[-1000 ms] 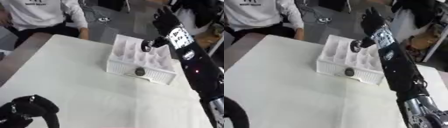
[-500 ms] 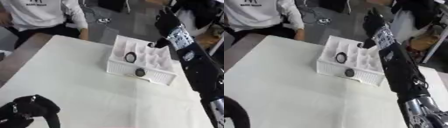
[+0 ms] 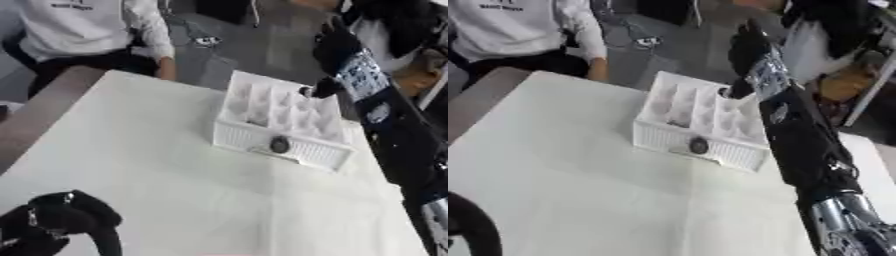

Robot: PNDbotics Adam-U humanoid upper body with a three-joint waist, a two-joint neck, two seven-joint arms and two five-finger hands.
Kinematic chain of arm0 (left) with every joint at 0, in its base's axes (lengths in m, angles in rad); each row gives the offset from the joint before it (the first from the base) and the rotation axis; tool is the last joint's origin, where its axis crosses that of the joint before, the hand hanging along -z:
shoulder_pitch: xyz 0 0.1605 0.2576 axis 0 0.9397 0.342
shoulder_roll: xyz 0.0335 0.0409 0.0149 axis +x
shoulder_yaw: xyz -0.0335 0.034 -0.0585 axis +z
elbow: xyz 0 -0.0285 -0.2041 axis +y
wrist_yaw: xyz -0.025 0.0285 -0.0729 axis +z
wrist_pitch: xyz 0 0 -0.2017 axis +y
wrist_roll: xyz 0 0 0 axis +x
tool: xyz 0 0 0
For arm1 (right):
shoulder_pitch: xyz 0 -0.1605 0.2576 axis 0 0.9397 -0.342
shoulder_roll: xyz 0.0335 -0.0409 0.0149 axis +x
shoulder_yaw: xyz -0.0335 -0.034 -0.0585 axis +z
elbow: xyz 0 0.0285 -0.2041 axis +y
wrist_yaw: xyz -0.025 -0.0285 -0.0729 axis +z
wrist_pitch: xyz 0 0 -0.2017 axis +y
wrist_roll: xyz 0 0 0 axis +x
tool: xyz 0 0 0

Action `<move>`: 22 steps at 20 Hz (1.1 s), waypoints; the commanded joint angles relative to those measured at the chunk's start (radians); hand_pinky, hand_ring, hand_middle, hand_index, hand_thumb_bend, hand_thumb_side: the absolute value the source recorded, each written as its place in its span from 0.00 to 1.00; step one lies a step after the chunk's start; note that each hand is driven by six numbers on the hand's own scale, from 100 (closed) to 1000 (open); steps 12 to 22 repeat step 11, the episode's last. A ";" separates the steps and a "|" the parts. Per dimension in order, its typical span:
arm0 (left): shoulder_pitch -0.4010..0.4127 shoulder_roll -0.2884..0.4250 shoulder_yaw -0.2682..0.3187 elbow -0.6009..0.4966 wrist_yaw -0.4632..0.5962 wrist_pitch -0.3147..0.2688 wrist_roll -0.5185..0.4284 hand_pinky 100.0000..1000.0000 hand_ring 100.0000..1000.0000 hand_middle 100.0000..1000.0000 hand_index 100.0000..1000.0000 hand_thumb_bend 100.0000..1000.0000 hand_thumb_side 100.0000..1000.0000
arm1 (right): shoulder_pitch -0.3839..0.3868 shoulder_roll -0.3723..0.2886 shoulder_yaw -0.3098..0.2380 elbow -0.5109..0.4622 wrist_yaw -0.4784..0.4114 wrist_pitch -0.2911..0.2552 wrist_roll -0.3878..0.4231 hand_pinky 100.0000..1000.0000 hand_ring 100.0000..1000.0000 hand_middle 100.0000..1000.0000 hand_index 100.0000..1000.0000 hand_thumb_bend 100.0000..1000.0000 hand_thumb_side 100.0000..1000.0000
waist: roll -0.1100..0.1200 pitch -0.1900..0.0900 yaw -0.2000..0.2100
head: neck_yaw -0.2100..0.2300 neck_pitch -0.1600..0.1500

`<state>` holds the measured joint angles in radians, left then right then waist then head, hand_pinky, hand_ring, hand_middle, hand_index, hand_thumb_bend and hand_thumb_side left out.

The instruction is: Pick up objects on the table and place them in the box.

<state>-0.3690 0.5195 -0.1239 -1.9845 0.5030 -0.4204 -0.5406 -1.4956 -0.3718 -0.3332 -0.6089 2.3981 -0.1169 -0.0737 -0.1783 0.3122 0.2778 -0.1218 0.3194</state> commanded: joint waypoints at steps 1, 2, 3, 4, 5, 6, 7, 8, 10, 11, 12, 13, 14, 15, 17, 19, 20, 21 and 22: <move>0.004 0.011 0.009 -0.016 0.006 -0.001 0.009 0.52 0.51 0.74 0.83 0.43 0.68 | 0.035 -0.001 -0.011 -0.033 -0.256 -0.031 -0.171 0.83 0.77 0.68 0.69 0.50 1.00 | 0.024 -0.040 -0.012 | 0.014 0.009; 0.007 0.010 0.010 -0.016 0.008 -0.001 0.011 0.52 0.51 0.74 0.83 0.43 0.68 | 0.056 0.002 0.005 -0.031 -0.356 -0.053 -0.236 0.80 0.74 0.68 0.69 0.48 1.00 | 0.028 -0.047 -0.018 | 0.018 0.013; 0.009 0.009 0.010 -0.016 0.010 0.000 0.013 0.52 0.51 0.74 0.83 0.43 0.68 | 0.080 0.007 0.024 -0.031 -0.457 -0.080 -0.304 0.74 0.71 0.67 0.69 0.49 1.00 | 0.033 -0.057 -0.024 | 0.020 0.018; 0.013 0.008 0.010 -0.016 0.013 0.000 0.016 0.52 0.52 0.74 0.83 0.43 0.67 | 0.107 0.012 0.048 -0.034 -0.560 -0.117 -0.375 0.70 0.68 0.68 0.69 0.48 1.00 | 0.036 -0.069 -0.033 | 0.025 0.024; 0.016 0.008 0.011 -0.016 0.016 0.001 0.019 0.53 0.52 0.74 0.83 0.43 0.67 | 0.134 0.015 0.079 -0.038 -0.654 -0.160 -0.442 0.67 0.66 0.68 0.69 0.48 1.00 | 0.039 -0.081 -0.042 | 0.031 0.031; 0.019 0.007 0.011 -0.016 0.018 0.002 0.022 0.53 0.52 0.74 0.83 0.43 0.67 | 0.165 0.019 0.115 -0.043 -0.736 -0.210 -0.501 0.65 0.65 0.68 0.69 0.48 1.00 | 0.042 -0.093 -0.051 | 0.037 0.036; 0.022 0.007 0.010 -0.016 0.023 0.002 0.024 0.53 0.52 0.74 0.83 0.43 0.67 | 0.197 0.026 0.146 -0.057 -0.814 -0.258 -0.554 0.63 0.63 0.68 0.69 0.47 1.00 | 0.045 -0.103 -0.059 | 0.042 0.039; 0.026 0.006 0.010 -0.016 0.027 0.004 0.027 0.53 0.52 0.74 0.83 0.43 0.67 | 0.236 0.038 0.175 -0.080 -0.885 -0.305 -0.597 0.62 0.62 0.68 0.68 0.47 1.00 | 0.048 -0.115 -0.068 | 0.047 0.044; 0.030 0.004 0.012 -0.016 0.030 0.008 0.033 0.53 0.53 0.74 0.83 0.43 0.67 | 0.311 0.065 0.223 -0.144 -1.006 -0.384 -0.651 0.60 0.60 0.68 0.68 0.46 1.00 | 0.055 -0.136 -0.085 | 0.057 0.052; 0.032 0.003 0.012 -0.016 0.032 0.009 0.036 0.53 0.53 0.74 0.83 0.43 0.67 | 0.344 0.078 0.241 -0.178 -1.056 -0.415 -0.664 0.59 0.59 0.68 0.69 0.46 1.00 | 0.059 -0.145 -0.093 | 0.063 0.056; 0.032 0.003 0.012 -0.016 0.032 0.009 0.036 0.53 0.53 0.74 0.83 0.43 0.67 | 0.344 0.078 0.241 -0.178 -1.056 -0.415 -0.664 0.59 0.59 0.68 0.69 0.46 1.00 | 0.059 -0.145 -0.093 | 0.063 0.056; 0.032 0.003 0.012 -0.016 0.032 0.009 0.036 0.53 0.53 0.74 0.83 0.43 0.67 | 0.344 0.078 0.241 -0.178 -1.056 -0.415 -0.664 0.59 0.59 0.68 0.69 0.46 1.00 | 0.059 -0.145 -0.093 | 0.063 0.056; 0.032 0.003 0.012 -0.016 0.032 0.009 0.036 0.53 0.53 0.74 0.83 0.43 0.67 | 0.344 0.078 0.241 -0.178 -1.056 -0.415 -0.664 0.59 0.59 0.68 0.69 0.46 1.00 | 0.059 -0.145 -0.093 | 0.063 0.056; 0.032 0.003 0.012 -0.016 0.032 0.009 0.036 0.53 0.53 0.74 0.83 0.43 0.67 | 0.344 0.078 0.241 -0.178 -1.056 -0.415 -0.664 0.59 0.59 0.68 0.69 0.46 1.00 | 0.059 -0.145 -0.093 | 0.063 0.056; 0.032 0.003 0.012 -0.016 0.032 0.009 0.036 0.53 0.53 0.74 0.83 0.43 0.67 | 0.344 0.078 0.241 -0.178 -1.056 -0.415 -0.664 0.59 0.59 0.68 0.69 0.46 1.00 | 0.059 -0.145 -0.093 | 0.063 0.056; 0.032 0.003 0.012 -0.016 0.032 0.009 0.036 0.53 0.53 0.74 0.83 0.43 0.67 | 0.344 0.078 0.241 -0.178 -1.056 -0.415 -0.664 0.59 0.59 0.68 0.69 0.46 1.00 | 0.059 -0.145 -0.093 | 0.063 0.056; 0.032 0.003 0.012 -0.016 0.032 0.009 0.036 0.53 0.53 0.74 0.83 0.43 0.67 | 0.344 0.078 0.241 -0.178 -1.056 -0.415 -0.664 0.59 0.59 0.68 0.69 0.46 1.00 | 0.059 -0.145 -0.093 | 0.063 0.056; 0.032 0.003 0.012 -0.016 0.032 0.009 0.036 0.53 0.53 0.74 0.83 0.43 0.67 | 0.344 0.078 0.241 -0.178 -1.056 -0.415 -0.664 0.59 0.59 0.68 0.69 0.46 1.00 | 0.059 -0.145 -0.093 | 0.063 0.056; 0.032 0.003 0.012 -0.016 0.032 0.009 0.036 0.53 0.53 0.74 0.83 0.43 0.67 | 0.344 0.078 0.241 -0.178 -1.056 -0.415 -0.664 0.59 0.59 0.68 0.69 0.46 1.00 | 0.059 -0.145 -0.093 | 0.063 0.056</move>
